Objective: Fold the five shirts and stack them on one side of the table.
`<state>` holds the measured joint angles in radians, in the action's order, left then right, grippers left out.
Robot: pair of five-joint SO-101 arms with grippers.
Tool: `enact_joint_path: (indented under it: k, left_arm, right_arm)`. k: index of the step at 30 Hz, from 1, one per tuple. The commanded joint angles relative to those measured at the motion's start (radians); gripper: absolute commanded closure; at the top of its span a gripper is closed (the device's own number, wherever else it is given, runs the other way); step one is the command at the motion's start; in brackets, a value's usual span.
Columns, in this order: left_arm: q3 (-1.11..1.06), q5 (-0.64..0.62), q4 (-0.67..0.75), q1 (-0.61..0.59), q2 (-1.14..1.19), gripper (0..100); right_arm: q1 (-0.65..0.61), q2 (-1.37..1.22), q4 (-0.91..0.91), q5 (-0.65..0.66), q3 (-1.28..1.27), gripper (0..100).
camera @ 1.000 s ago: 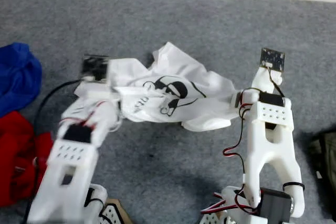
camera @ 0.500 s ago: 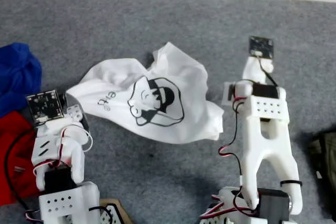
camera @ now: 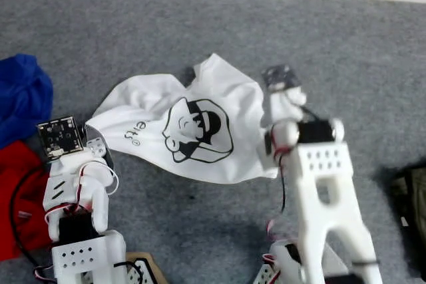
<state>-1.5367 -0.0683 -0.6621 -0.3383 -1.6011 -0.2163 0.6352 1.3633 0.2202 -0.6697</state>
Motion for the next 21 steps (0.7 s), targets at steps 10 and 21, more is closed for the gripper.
enact_joint_path:
  k: [10, 21]
  left_arm:
    - [0.004, -0.058, -0.006, -0.015, -0.012, 99]
    - [0.007, -0.104, -0.003, -0.015, -0.012, 99]
  right_arm:
    - [-0.131, 0.104, -0.291, -0.026, -0.251, 72.4]
    - [-0.084, -0.189, -0.472, -0.029, -0.208, 97.2]
